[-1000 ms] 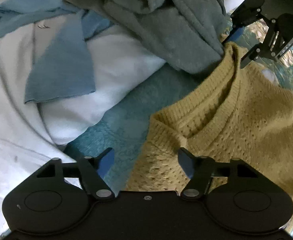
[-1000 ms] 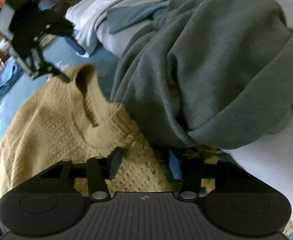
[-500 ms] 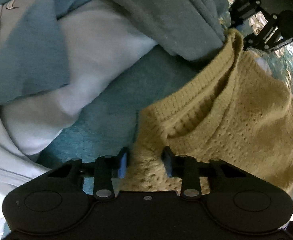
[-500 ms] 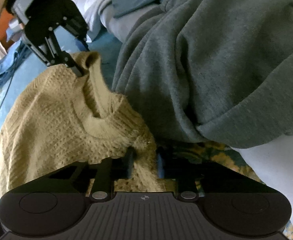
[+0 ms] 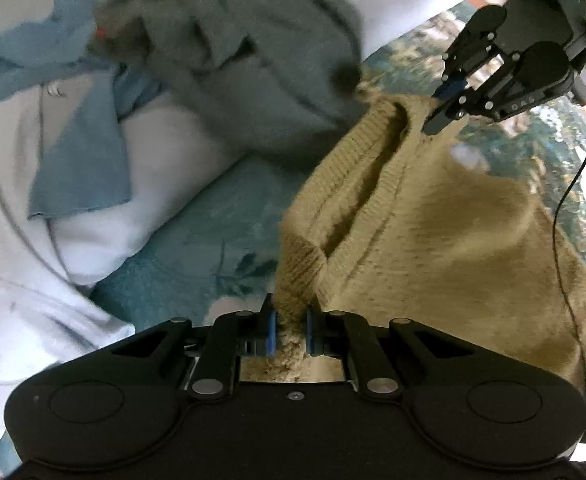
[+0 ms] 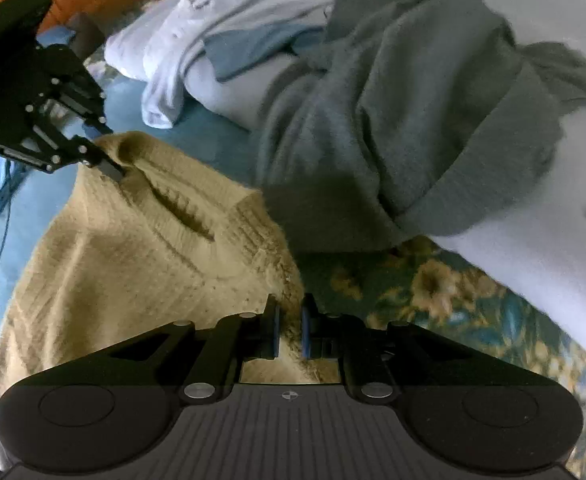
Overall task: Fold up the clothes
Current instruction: 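Lift the sweater by the shoulders and fold it over toward the hem with both grippers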
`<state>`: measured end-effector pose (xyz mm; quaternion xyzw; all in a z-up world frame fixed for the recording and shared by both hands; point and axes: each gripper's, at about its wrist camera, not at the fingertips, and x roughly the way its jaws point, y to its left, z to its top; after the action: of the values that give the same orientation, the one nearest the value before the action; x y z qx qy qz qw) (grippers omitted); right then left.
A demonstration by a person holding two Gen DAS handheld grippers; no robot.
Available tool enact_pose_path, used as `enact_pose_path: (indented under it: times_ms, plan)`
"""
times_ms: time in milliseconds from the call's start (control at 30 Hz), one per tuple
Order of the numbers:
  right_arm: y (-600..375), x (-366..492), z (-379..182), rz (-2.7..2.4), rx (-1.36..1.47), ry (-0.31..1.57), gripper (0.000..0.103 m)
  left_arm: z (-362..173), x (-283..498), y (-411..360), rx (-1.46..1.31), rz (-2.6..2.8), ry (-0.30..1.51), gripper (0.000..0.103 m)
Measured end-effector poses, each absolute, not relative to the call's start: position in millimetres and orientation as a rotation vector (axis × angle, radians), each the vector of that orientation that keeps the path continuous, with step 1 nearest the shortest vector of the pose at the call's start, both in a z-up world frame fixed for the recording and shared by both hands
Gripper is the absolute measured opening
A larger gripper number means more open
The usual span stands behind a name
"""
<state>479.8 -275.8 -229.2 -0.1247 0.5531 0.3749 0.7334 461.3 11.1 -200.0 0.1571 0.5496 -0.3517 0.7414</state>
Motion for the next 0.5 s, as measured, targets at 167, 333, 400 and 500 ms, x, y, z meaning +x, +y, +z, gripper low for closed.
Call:
enact_pose_path:
  times_ms: [167, 333, 400, 500]
  plan:
    - [-281.9, 432.4, -191.3, 0.787, -0.242, 1.174, 0.008, -159.1, 414.0, 8.3, 0.317, -0.744, 1.140, 0.010]
    - [-289.0, 374.2, -154.7, 0.736, -0.202, 1.146, 0.008, -130.6, 352.5, -0.3, 0.297, -0.733, 1.070, 0.010]
    - [-291.8, 350.6, -142.0, 0.715, -0.192, 1.136, 0.008, -119.0, 323.8, -3.0, 0.291, -0.733, 1.042, 0.010]
    - [-296.8, 314.7, -123.6, 0.686, -0.182, 1.120, 0.008, -102.2, 280.3, -4.1, 0.286, -0.734, 1.002, 0.010]
